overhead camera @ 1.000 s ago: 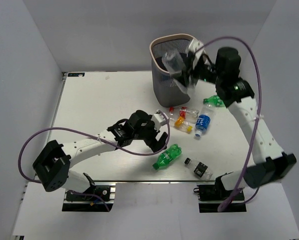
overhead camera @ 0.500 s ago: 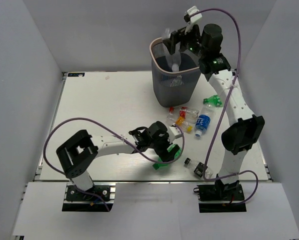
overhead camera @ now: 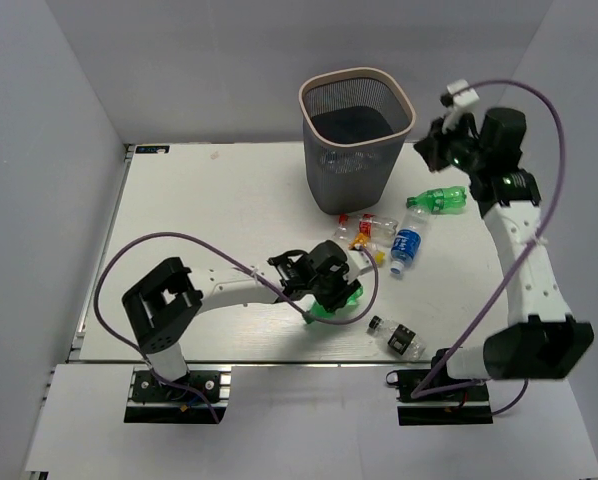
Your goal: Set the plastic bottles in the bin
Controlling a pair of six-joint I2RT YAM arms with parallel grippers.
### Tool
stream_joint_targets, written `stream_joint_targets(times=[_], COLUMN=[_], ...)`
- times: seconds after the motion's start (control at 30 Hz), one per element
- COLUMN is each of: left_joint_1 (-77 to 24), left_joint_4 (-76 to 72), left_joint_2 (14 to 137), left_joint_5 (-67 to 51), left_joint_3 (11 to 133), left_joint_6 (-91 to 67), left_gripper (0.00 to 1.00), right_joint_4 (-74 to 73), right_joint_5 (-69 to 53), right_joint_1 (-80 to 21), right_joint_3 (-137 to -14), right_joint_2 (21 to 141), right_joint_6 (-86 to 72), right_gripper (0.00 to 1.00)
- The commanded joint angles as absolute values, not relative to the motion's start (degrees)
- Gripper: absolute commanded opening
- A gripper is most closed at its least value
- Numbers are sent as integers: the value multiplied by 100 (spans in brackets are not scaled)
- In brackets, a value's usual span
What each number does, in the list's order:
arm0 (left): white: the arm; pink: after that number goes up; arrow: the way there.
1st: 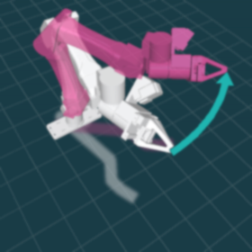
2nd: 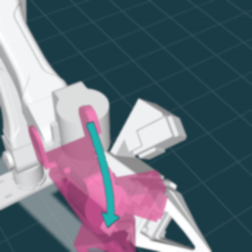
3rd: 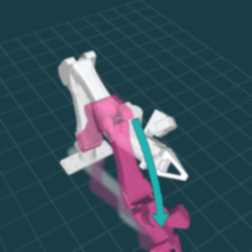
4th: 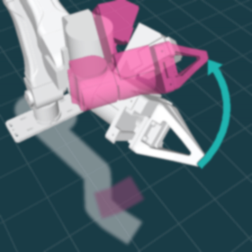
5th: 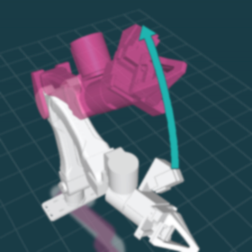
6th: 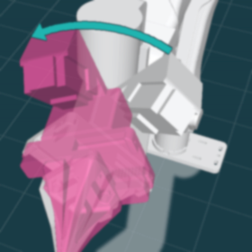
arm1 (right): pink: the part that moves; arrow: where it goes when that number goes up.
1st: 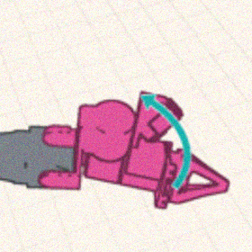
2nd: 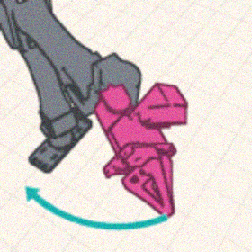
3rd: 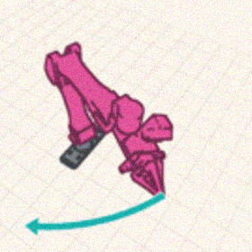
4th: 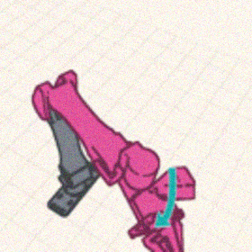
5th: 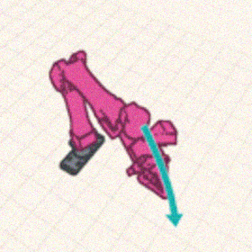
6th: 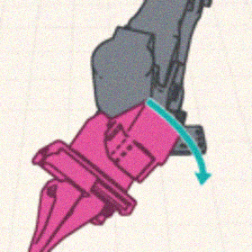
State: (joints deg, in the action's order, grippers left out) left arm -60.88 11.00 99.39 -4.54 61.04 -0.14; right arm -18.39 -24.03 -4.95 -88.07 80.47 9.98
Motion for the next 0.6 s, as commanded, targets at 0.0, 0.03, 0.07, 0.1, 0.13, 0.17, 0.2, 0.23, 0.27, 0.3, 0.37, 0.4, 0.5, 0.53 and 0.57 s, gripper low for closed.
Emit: stream_joint_targets(times=[0.0,0.03,0.07,0.1,0.13,0.17,0.2,0.23,0.27,0.3,0.37,0.4,0.5,0.53,0.57], left_joint_1=[-5994,-5994,-5925,-5924,-5872,-5801,-5801,-5722,-5609,-5547,-5363,-5309,-5081,-5019,-4958], left_joint_4=[1046,1046,1046,1046,1046,1046,1046,872,722,547,124,-7,-395,-578,-667], left_joint_2=[8931,8843,8790,8789,8841,8903,8990,9148,9228,9324,9709,9877,10631,10826,11011], left_joint_5=[-107,86,88,175,245,368,595,667,885,975,1229,1300,1694,1801,1993], left_joint_3=[6872,7056,7467,7723,7978,8476,8708,9075,9227,9368,9930,10140,11098,11588,11819], left_joint_6=[131,280,368,456,631,720,790,913,966,967,967,967,967,967,897], left_gripper=[30,30,30,30,30,30,30,31,32,34,35,35,38,40,40], right_joint_4=[-2671,-2942,-3171,-3225,-3295,-3331,-3314,-3313,-3435,-3567,-3734,-3735,-3578,-3516,-3403], right_joint_5=[-2593,-2628,-2654,-2689,-2716,-2725,-2638,-2611,-2636,-2645,-2803,-2812,-2883,-2839,-2821], right_joint_1=[-63,104,149,289,334,404,413,430,474,501,545,562,589,598,598], right_joint_3=[-7930,-7832,-7640,-7446,-7340,-7095,-7023,-6970,-6865,-6838,-6707,-6671,-6426,-6407,-6381], right_joint_2=[7533,7350,7287,7243,7094,7058,7005,7014,7127,7180,7539,7602,7900,7945,8111], right_joint_6=[1538,1651,1757,1784,1784,1793,1723,1644,1470,1416,1110,1055,695,616,441], right_gripper=[1,1,1,3,7,23,33,41,53,59,67,69,72,72,72])
